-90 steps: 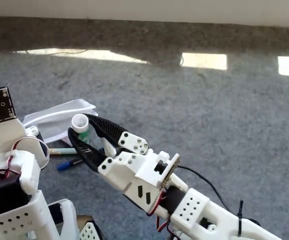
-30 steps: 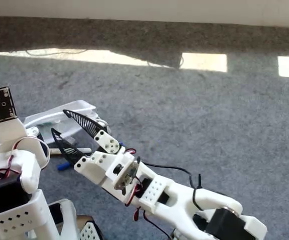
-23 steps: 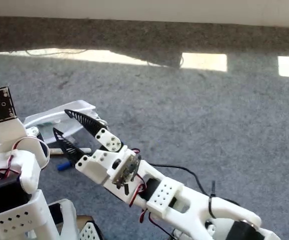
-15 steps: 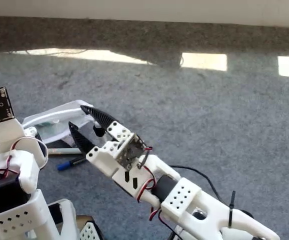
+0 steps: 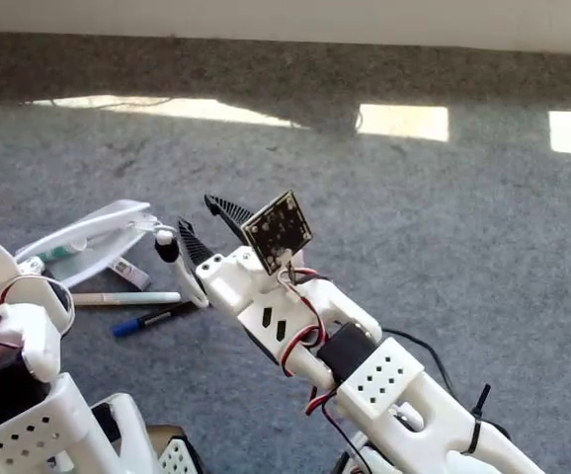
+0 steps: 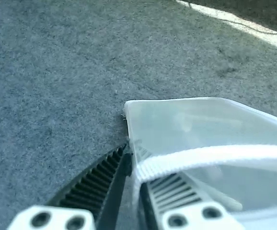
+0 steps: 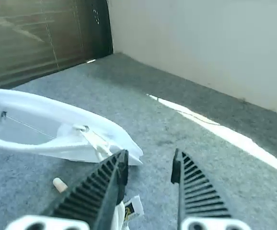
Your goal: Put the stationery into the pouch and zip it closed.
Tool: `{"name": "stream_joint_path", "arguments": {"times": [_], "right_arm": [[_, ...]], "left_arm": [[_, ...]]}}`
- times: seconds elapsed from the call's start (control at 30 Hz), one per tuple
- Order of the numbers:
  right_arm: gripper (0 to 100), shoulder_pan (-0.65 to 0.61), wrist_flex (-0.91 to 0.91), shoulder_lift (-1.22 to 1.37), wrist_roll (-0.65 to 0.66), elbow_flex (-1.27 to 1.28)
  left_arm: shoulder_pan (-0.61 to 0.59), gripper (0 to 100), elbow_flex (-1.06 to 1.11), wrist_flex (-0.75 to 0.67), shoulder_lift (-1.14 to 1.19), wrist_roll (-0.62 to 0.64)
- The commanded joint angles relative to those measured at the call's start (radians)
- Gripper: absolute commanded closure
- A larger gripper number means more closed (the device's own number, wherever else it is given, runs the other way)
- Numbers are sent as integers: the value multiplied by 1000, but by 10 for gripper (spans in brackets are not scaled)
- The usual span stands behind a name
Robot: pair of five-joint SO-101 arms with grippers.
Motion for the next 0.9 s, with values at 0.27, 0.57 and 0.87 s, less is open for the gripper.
{"name": "stream_joint_path", "arguments": {"times": [0.27,0.57,0.87], "right_arm": [[857,94,196,-16,-6,-71],[857,111,295,-2,-5,-122],[857,117,461,325,-126,-354]], "left_arm": [[-168,993,-28,-69,-5,14],[-271,993,-28,-81,-4,29],[-286,993,-27,-81,-2,41]]}}
